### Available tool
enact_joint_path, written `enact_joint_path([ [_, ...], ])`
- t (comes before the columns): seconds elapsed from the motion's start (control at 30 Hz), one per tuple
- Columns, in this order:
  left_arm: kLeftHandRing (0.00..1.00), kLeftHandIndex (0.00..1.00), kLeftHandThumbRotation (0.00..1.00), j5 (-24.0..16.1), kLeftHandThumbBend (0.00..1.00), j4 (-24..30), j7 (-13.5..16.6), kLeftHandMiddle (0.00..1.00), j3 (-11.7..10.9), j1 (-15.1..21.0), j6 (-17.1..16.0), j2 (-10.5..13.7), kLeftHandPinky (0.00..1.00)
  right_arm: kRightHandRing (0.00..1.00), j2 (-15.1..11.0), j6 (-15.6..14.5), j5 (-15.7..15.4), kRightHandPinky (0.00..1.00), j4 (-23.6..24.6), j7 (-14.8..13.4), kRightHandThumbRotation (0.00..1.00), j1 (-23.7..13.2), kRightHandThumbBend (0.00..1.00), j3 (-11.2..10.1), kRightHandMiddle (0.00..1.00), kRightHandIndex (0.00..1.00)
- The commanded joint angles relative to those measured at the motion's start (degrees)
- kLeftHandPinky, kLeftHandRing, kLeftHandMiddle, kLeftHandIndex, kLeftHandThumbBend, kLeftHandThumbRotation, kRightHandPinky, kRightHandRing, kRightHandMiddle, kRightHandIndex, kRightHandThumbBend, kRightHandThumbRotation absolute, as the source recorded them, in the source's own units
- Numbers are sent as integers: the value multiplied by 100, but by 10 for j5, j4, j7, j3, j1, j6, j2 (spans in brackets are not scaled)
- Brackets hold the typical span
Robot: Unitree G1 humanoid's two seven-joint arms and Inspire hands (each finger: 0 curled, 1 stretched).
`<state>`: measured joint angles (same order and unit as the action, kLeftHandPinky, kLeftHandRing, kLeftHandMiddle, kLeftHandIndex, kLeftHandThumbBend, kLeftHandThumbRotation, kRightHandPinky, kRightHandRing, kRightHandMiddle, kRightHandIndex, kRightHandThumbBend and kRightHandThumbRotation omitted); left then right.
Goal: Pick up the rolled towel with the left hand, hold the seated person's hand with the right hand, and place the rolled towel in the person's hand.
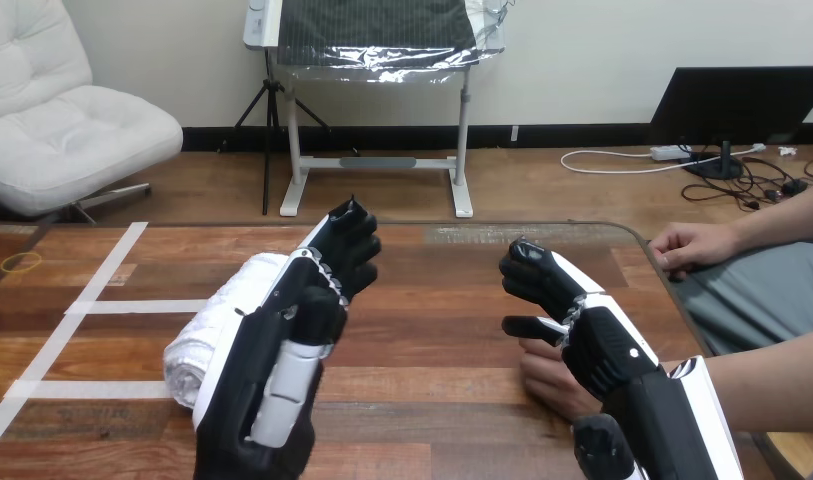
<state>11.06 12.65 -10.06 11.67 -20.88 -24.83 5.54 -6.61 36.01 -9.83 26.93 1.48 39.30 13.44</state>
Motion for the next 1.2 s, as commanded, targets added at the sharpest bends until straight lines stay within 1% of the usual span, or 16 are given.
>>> enact_joint_path([
  [0.0, 94, 92, 71, -62, 68, 42, 40, 94, -19, 51, 24, -22, 94, 86, 4, 0, 8, 75, 13, 2, 100, -34, 87, -2, 86, 86],
  [0.07, 95, 93, 68, -83, 69, 43, 54, 95, -22, 59, 31, -23, 96, 86, 4, -1, 7, 75, 12, 2, 100, -36, 87, -3, 86, 87],
  [0.13, 96, 94, 66, -93, 69, 43, 62, 95, -22, 63, 35, -23, 97, 86, 4, -1, 6, 75, 12, 2, 100, -38, 87, -3, 86, 87],
  [0.23, 96, 95, 62, -127, 71, 38, 85, 96, -28, 80, 31, -29, 99, 86, 6, -1, 4, 75, 10, 1, 100, -40, 87, -2, 86, 87],
  [0.27, 98, 96, 57, -136, 74, 36, 92, 97, -29, 85, 30, -30, 99, 86, 7, -1, 3, 75, 9, 0, 100, -41, 87, -2, 86, 86],
  [0.43, 99, 98, 49, -164, 80, 32, 114, 99, -32, 103, 38, -33, 100, 85, 10, 1, -1, 75, 5, -2, 100, -44, 88, -1, 86, 86],
  [0.53, 100, 99, 43, -176, 85, 30, 123, 99, -33, 113, 46, -36, 100, 85, 11, 1, 0, 75, 4, -3, 100, -45, 89, -1, 86, 86],
  [0.57, 100, 99, 39, -177, 88, 30, 125, 100, -33, 116, 48, -37, 100, 85, 11, 1, 0, 75, 4, -3, 100, -46, 89, 0, 86, 86],
  [0.73, 100, 100, 32, -185, 94, 26, 132, 100, -35, 128, 52, -41, 100, 85, 11, 1, 2, 74, 2, -3, 100, -48, 90, 0, 85, 86],
  [0.83, 100, 100, 28, -202, 96, 20, 141, 100, -38, 139, 49, -42, 100, 85, 9, 1, 3, 74, 4, -2, 100, -47, 90, -1, 85, 85],
  [0.87, 100, 100, 25, -207, 97, 18, 144, 100, -39, 142, 48, -42, 100, 85, 8, 0, 3, 74, 4, -1, 100, -47, 89, -1, 85, 85],
  [1.03, 100, 100, 21, -217, 99, 14, 151, 100, -42, 149, 51, -46, 100, 85, 8, -2, 4, 74, 6, -1, 100, -46, 89, -2, 85, 86],
  [1.1, 100, 100, 19, -228, 100, 13, 157, 100, -43, 153, 55, -46, 100, 85, 8, -2, 4, 74, 6, -1, 100, -46, 89, -3, 85, 86],
  [1.17, 100, 100, 18, -247, 100, 13, 167, 100, -45, 160, 59, -46, 100, 85, 8, -4, 4, 75, 8, -1, 100, -44, 88, -3, 86, 86],
])
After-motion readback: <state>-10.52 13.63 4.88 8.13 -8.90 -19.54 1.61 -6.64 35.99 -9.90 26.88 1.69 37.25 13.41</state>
